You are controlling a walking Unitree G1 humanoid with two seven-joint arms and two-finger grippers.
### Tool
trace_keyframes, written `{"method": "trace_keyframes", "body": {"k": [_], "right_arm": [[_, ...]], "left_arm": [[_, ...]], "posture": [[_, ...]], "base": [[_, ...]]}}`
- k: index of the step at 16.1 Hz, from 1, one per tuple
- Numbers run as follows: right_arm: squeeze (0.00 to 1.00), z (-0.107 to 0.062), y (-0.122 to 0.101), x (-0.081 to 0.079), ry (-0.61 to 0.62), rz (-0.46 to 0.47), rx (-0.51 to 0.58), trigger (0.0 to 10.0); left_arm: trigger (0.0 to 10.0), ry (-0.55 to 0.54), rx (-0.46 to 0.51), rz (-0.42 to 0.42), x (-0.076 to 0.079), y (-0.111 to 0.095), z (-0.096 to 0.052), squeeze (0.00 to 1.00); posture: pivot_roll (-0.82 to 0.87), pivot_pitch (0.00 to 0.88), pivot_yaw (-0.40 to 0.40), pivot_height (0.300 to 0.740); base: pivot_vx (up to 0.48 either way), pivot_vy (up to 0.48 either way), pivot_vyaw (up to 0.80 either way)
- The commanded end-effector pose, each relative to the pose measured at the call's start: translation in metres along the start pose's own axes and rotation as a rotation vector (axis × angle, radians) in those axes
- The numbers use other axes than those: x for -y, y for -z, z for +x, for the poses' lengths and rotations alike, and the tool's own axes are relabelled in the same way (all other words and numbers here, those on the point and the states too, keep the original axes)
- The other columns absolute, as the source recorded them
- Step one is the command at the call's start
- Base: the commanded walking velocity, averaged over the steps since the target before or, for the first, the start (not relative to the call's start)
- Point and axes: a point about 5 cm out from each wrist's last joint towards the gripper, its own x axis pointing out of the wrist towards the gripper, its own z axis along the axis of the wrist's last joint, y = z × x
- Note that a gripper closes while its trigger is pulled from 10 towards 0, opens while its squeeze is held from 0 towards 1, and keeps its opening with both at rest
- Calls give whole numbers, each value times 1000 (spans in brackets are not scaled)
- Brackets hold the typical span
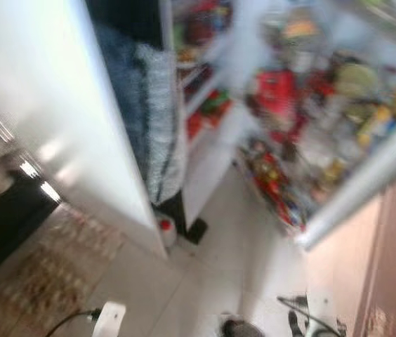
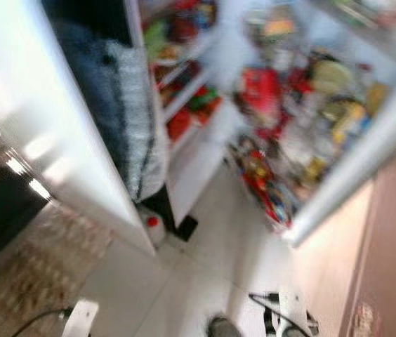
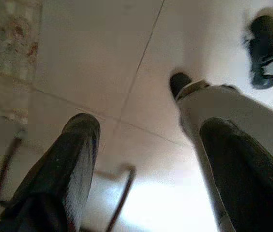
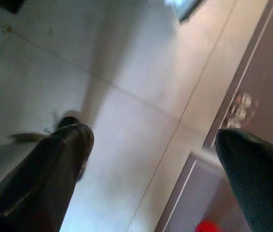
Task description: Restocking fridge
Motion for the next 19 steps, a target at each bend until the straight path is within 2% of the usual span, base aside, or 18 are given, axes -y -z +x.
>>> {"method": "trace_keyframes", "body": {"k": [1, 6, 9, 11, 12, 14, 15, 17, 19], "right_arm": [[0, -1, 7, 2, 9, 10, -21, 10000], [0, -1, 6, 3, 6, -16, -9, 10000], [0, -2, 1, 5, 30, -4, 42, 10000], [0, -3, -2, 6, 74, 61, 93, 10000], [0, -4, -8, 8, 67, 30, 162, 10000], [0, -4, -11, 8, 85, 18, 196, 10000], [0, -6, -11, 8, 143, 96, 229, 10000], [0, -10, -12, 8, 198, 193, 279, 10000], [0, -11, -11, 8, 233, 218, 291, 10000]], "left_arm": [[10000, 6, -29, 8, 1, 6, 0, 0], [10000, 8, -30, 9, 1, 6, 0, 0], [10000, 1, -23, -11, 2, 5, 0, 0], [10000, 1, -24, -9, 2, 4, 0, 0], [10000, -4, -23, -16, 3, 4, 0, 0], [10000, -6, -23, -15, 2, 3, 0, 0], [10000, -9, -24, -14, 1, 3, 0, 0], [10000, -13, -23, -10, -1, 3, 0, 0], [10000, -15, -21, -10, -2, 2, 0, 0]], "posture": [[-118, 160, 86, 740], [-118, 158, 82, 740], [-123, 174, 78, 740], [-132, 181, 79, 740], [-138, 187, 72, 740], [-143, 189, 72, 740], [-141, 190, 81, 740], [-132, 184, 92, 740], [-126, 183, 90, 740]], "base": [[0, 0, -788], [0, 0, -774], [0, 0, 0], [0, 0, 0], [0, 0, 0], [0, 0, 0], [0, 0, 0], [0, 0, 0], [0, 0, 0]]}}
